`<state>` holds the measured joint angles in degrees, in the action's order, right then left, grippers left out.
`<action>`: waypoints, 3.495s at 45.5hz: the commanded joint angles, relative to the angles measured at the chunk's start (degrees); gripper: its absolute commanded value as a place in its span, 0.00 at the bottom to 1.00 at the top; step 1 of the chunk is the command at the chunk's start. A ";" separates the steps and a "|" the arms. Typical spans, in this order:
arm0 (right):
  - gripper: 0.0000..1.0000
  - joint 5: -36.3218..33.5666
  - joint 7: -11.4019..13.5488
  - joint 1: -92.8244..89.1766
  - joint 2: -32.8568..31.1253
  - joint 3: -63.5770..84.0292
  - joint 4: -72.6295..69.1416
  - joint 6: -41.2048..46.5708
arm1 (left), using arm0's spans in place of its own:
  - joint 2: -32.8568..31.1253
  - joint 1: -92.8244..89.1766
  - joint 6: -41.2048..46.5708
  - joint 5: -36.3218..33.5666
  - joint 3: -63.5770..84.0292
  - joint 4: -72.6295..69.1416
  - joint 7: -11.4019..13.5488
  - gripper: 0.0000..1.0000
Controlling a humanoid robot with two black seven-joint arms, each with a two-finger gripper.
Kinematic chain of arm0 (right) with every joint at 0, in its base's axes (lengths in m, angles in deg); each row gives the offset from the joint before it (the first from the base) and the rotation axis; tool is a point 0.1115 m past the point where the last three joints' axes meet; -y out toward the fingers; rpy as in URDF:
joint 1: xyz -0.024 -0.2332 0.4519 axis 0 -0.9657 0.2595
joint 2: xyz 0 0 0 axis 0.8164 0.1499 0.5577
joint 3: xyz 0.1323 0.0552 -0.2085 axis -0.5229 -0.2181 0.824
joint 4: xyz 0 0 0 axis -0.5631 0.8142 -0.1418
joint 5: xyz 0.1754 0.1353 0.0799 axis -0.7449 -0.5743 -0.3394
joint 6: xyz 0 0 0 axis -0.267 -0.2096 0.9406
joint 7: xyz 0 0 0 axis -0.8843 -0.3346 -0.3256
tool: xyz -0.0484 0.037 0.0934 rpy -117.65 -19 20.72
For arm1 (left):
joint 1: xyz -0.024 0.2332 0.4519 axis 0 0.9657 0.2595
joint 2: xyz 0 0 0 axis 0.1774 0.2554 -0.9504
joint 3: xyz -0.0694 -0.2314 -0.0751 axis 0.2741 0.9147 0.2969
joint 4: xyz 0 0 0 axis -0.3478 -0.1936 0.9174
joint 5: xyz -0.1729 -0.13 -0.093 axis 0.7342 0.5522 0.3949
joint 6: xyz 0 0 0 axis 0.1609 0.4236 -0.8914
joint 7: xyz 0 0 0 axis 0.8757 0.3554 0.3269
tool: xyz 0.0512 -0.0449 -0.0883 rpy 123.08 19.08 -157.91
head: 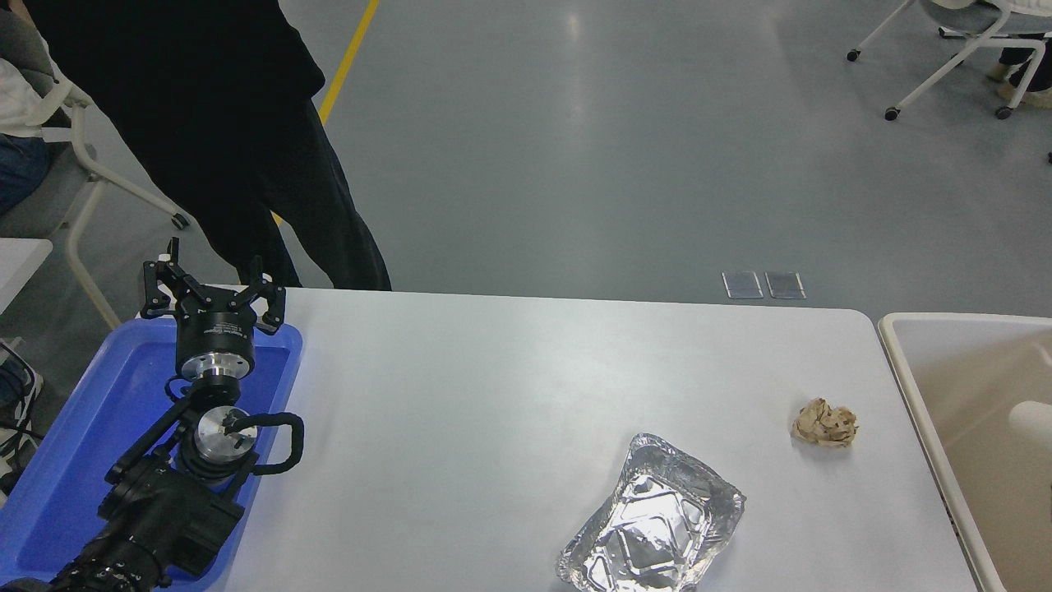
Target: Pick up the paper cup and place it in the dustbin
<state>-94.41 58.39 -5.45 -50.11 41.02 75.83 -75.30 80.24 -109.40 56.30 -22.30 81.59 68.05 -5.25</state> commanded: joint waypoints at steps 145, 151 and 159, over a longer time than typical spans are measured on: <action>1.00 29.70 2.70 112.29 -11.40 98.00 -96.45 19.71 | 0.00 0.00 -0.01 -0.09 0.00 0.07 0.06 0.99; 1.00 29.25 2.61 113.52 -7.44 97.82 -98.73 22.26 | 0.00 0.00 -0.01 -0.09 0.00 -0.02 -0.03 0.99; 1.00 29.08 1.82 114.31 -4.98 97.21 -99.42 28.05 | 0.00 0.00 -0.01 0.00 0.00 -0.02 -0.03 0.99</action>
<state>-63.92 61.16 105.89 -60.45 137.66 -21.18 -54.03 80.25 -109.40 56.29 -22.39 81.59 68.06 -5.28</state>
